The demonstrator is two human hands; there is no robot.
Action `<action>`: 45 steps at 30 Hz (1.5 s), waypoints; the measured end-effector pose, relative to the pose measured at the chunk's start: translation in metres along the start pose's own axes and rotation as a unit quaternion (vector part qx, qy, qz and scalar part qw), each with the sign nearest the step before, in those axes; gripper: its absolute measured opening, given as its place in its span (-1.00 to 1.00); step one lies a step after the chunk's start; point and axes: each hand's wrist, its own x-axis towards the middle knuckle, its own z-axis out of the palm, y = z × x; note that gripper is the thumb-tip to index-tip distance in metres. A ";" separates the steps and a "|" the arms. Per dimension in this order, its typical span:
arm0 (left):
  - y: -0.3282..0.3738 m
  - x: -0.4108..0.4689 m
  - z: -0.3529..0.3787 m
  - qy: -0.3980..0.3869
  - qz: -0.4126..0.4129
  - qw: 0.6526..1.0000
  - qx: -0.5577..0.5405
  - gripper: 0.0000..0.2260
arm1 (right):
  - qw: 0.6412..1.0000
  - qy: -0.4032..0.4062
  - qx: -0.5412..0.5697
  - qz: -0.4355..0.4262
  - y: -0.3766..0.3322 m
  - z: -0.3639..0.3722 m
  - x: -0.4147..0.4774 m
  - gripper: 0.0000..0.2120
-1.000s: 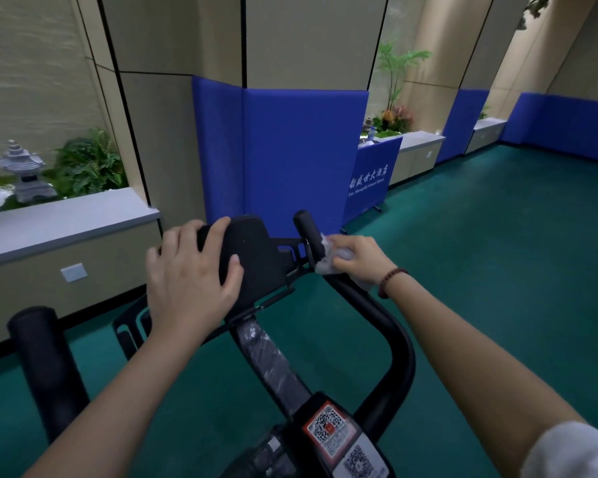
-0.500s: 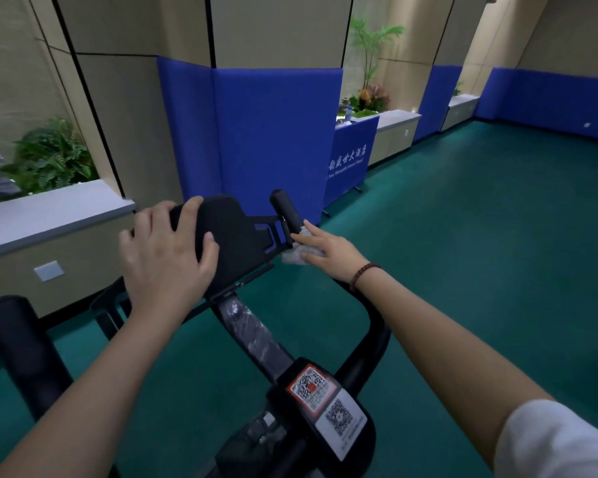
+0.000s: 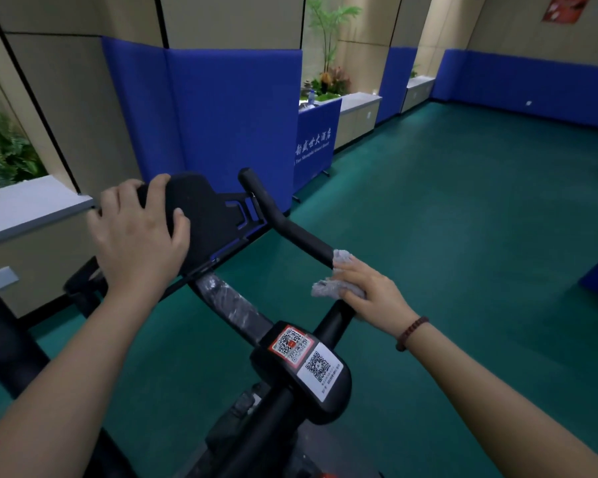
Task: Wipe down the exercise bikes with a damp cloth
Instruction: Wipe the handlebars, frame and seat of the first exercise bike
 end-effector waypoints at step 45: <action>-0.002 -0.003 -0.002 -0.006 0.005 1.000 0.009 -0.61 | 0.985 -0.067 0.044 -0.154 -0.098 0.014 -0.037 -0.56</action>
